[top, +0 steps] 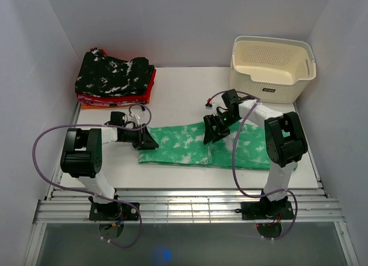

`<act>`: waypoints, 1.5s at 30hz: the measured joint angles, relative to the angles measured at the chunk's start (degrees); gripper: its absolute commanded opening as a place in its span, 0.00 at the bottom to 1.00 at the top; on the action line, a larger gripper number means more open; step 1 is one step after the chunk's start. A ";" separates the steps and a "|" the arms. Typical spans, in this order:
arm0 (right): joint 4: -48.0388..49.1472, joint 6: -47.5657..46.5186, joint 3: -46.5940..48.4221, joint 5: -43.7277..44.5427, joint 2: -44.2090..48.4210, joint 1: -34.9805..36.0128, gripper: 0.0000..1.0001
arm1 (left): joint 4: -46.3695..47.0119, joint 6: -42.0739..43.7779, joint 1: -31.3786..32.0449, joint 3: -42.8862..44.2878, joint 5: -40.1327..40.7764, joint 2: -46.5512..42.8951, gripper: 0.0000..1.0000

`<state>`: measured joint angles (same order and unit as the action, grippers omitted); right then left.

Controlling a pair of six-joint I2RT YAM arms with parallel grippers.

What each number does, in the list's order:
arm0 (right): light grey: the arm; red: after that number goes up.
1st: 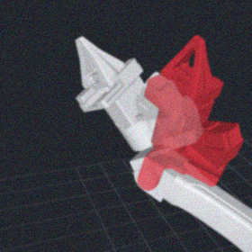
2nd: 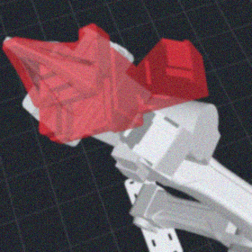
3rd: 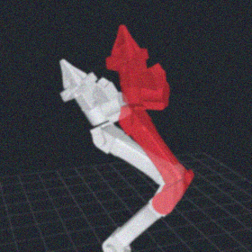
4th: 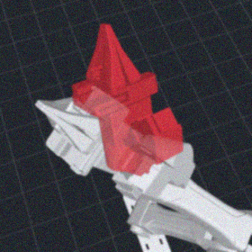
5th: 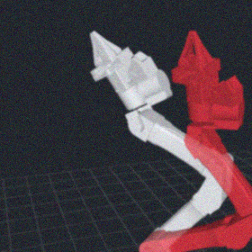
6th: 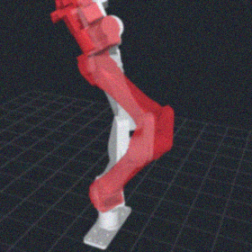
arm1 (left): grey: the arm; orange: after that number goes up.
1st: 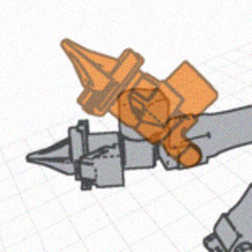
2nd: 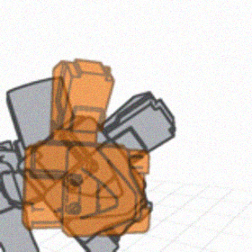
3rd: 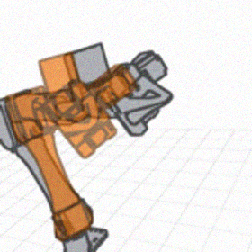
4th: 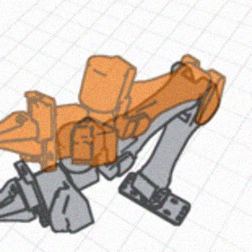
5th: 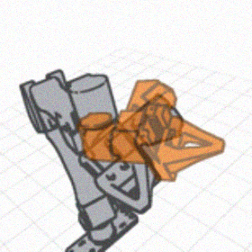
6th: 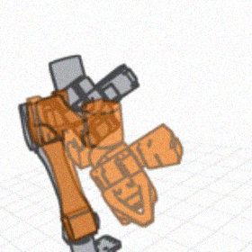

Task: Fold and stack the trousers
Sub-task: Fold the trousers

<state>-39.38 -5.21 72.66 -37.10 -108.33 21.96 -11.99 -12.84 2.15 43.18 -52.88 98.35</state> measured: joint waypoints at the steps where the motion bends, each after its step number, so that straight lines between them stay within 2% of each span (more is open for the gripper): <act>1: -0.26 -1.05 0.87 -0.02 0.22 -0.15 0.80 | -0.28 0.44 -0.13 0.28 -0.50 -0.17 0.49; 4: -1.31 -4.17 1.60 -2.43 1.81 -0.42 0.79 | -3.45 3.41 -0.28 2.91 -3.45 -2.01 0.58; 6: -2.08 -5.55 1.60 -7.19 2.99 -0.42 0.77 | -6.71 7.26 -0.33 5.35 -6.60 -4.87 0.62; 12: -1.53 -7.45 0.00 -20.33 3.56 3.63 0.73 | -15.17 16.83 -0.22 5.79 -13.11 -13.51 0.63; 16: -0.57 -7.45 -3.19 -23.69 0.74 8.20 0.68 | -16.74 18.01 0.11 4.57 -14.21 -9.57 0.61; 22: -0.68 -7.06 -5.49 -24.70 -8.48 7.54 0.66 | -16.76 16.06 0.13 4.44 -11.82 7.10 0.59; 24: -1.14 -6.82 -5.33 -25.88 -9.42 6.82 0.66 | -16.35 13.42 -0.57 4.85 -13.70 10.60 0.59; 30: -2.58 -6.40 -2.67 -24.72 -10.54 6.56 0.64 | -18.08 10.84 -2.69 7.65 -13.86 12.63 0.60; 37: -2.54 -7.13 -1.73 -22.69 -10.43 6.54 0.63 | -22.21 18.34 -5.68 16.11 -14.73 11.19 0.59; 41: -2.67 -7.34 -0.96 -21.40 -10.43 6.54 0.63 | -17.77 15.28 -5.66 18.38 -14.62 9.73 0.58; 45: -2.95 -7.32 -0.15 -20.06 -10.43 6.54 0.63 | -11.13 9.55 -5.51 18.47 -10.49 12.11 0.54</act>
<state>-42.33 -12.53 72.51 -57.17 -118.76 28.49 -23.11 -3.29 -3.36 61.65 -63.37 110.45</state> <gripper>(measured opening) 0.633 0.569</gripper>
